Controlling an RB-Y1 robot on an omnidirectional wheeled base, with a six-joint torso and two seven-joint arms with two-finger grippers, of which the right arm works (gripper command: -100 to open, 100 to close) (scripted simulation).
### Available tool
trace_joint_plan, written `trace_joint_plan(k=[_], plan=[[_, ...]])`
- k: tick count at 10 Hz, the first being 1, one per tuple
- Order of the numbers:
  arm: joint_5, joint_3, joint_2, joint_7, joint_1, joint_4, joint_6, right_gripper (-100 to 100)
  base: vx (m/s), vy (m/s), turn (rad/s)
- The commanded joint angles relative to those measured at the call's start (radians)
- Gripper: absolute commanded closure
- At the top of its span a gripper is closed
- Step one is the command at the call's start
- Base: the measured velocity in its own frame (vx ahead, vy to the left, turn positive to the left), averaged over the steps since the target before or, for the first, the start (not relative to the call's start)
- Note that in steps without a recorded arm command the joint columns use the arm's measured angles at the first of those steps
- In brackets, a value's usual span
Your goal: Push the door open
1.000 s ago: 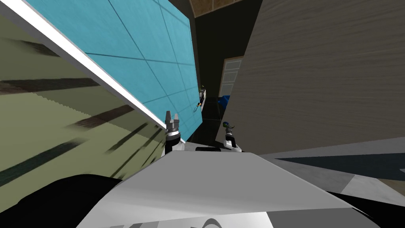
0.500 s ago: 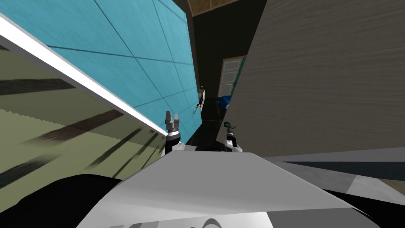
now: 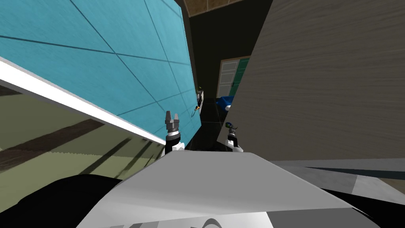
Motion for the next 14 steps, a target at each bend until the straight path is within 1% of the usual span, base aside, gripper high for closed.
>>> trace_joint_plan(k=[1, 4, 8, 9, 10, 11, 13, 14], plan=[[-0.014, -0.027, -0.008, 0.014, 0.005, -0.012, -0.008, 100, 0.208, 0.032, -0.079], [-0.032, -0.056, 0.0, 0.03, 0.002, -0.008, -0.012, 100, 0.184, 0.042, -0.077], [-0.049, -0.084, 0.01, 0.045, 0.0, -0.003, -0.015, 100, 0.197, 0.024, -0.059], [-0.048, -0.082, 0.008, 0.044, 0.007, -0.005, -0.009, 100, 0.087, 0.0, -0.034], [-0.06, -0.097, -0.001, 0.053, 0.006, -0.006, -0.016, 100, 0.1, -0.043, -0.039], [-0.066, -0.104, -0.004, 0.057, 0.006, -0.005, -0.019, 100, 0.149, -0.057, -0.028], [-0.066, -0.104, -0.004, 0.057, 0.006, 0.003, -0.019, 100, 0.097, -0.029, -0.001], [-0.079, -0.119, -0.009, 0.067, 0.006, -0.005, -0.024, 100, 0.123, -0.057, -0.042]])
